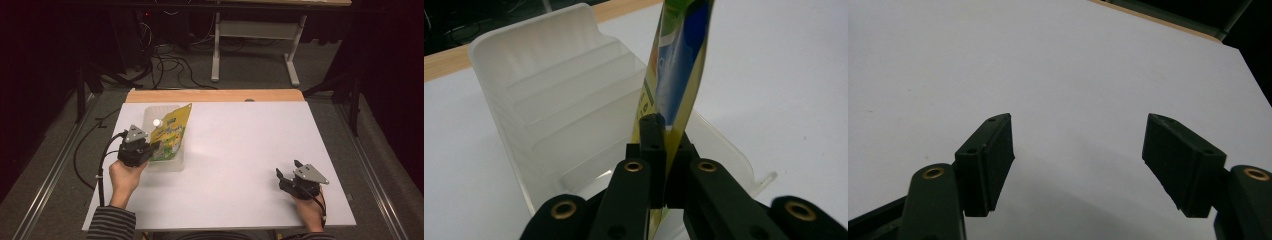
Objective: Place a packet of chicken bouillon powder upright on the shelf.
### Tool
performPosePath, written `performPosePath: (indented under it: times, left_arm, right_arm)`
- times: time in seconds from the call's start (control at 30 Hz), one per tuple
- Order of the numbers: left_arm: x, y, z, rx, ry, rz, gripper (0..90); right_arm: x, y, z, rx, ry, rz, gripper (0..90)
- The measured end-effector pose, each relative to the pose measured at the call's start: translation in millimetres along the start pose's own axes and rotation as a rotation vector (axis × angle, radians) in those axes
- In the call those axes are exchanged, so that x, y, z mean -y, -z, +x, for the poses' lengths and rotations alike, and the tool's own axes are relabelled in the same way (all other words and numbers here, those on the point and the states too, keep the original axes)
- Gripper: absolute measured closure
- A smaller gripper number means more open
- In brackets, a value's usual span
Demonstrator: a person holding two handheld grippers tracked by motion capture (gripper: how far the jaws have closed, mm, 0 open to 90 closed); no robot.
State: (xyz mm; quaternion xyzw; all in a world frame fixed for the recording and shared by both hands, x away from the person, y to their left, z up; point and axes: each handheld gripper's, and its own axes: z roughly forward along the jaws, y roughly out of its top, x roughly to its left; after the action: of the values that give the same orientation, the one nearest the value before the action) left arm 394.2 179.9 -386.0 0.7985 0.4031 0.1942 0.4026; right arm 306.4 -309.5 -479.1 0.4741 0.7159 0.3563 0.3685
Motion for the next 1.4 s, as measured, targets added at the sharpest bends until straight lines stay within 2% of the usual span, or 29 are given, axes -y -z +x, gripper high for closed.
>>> performPosePath:
  times: [0.27, 0.57, 0.9, 1.03, 1.07, 1.17, 1.23, 1.4]
  left_arm:
    - [13.9, 2.8, 3.6, 0.02, 0.044, 0.001, 89.5]
    - [28.4, 2.4, 10.5, 0.013, 0.077, 0.023, 88.5]
    - [37.0, 6.4, 12.7, 0.018, 0.101, -0.015, 84.0]
    - [42.0, 11.1, 13.1, 0.007, 0.112, -0.052, 75.7]
    - [43.8, 14.7, 12.9, -0.011, 0.114, -0.067, 70.4]
    - [45.5, 19.1, 13.1, -0.025, 0.123, -0.081, 65.0]
    - [45.8, 25.0, 13.5, -0.052, 0.126, -0.089, 58.1]
    - [46.8, 28.9, 13.9, -0.056, 0.13, -0.099, 55.0]
  right_arm:
    - [0.0, 0.2, 0.0, 0.0, -0.005, 0.002, 29.3]
    - [-0.3, -0.2, 0.6, 0.006, 0.002, 0.008, 29.3]
    - [-0.4, -0.5, 0.9, 0.005, -0.001, 0.012, 29.3]
    - [-0.4, -0.6, 1.0, 0.007, 0.001, 0.013, 29.4]
    - [-0.5, -0.8, 0.9, 0.005, 0.002, 0.014, 29.3]
    - [-0.4, -0.5, 1.1, 0.006, 0.0, 0.013, 29.4]
    - [-0.3, -0.4, 0.6, 0.003, -0.001, 0.009, 29.4]
    - [-0.3, -0.4, 0.9, 0.005, -0.001, 0.011, 29.3]
